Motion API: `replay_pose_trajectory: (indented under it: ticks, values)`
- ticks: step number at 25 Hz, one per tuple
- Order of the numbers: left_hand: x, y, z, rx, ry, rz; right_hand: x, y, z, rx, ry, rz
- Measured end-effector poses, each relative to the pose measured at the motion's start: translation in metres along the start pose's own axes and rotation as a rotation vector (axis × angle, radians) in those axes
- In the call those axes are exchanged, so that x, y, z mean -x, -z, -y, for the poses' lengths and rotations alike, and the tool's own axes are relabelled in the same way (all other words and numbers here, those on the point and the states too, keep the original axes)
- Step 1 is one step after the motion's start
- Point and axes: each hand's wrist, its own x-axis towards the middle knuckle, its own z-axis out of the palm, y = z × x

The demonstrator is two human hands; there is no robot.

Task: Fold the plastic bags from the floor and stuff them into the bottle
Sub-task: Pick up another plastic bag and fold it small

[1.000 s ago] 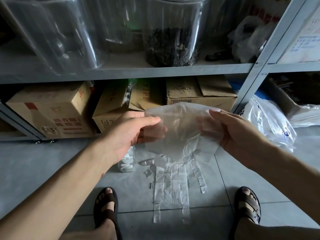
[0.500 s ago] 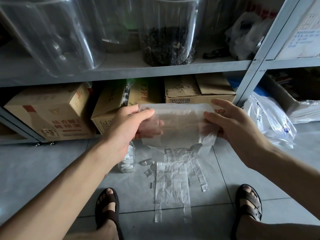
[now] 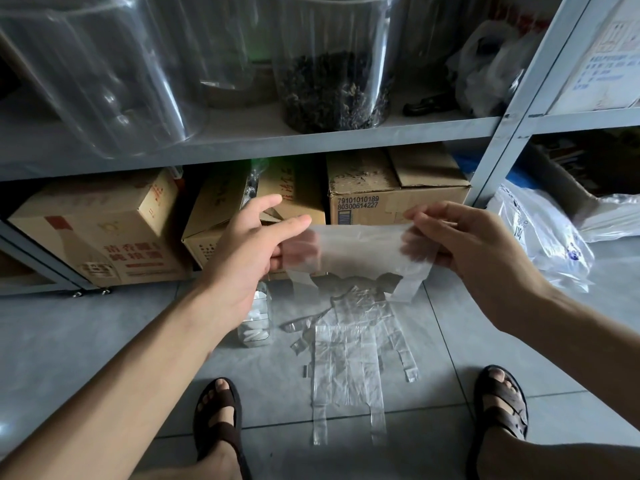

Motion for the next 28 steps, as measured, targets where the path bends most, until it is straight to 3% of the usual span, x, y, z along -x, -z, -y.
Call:
replay_pose_trajectory:
  ticks: [4,12,19,28]
  values:
    - [0.0003,0.0013,-0.0019,-0.089,-0.104,0.021,-0.0016,0.0018,-0.0015,-0.040,-0.002,0.031]
    - [-0.0010,0.0039,-0.0039,-0.041,-0.158,0.054,-0.0018,0.0029,-0.0008,-0.002,0.031,0.058]
    - [-0.0010,0.0042,-0.0039,-0.041,-0.201,0.023,-0.0051,0.0032,-0.0041,0.144,0.112,-0.013]
    - [-0.0041,0.0036,-0.0011,-0.192,-0.377,-0.042,-0.0089,0.0072,-0.0053,0.222,0.175,-0.067]
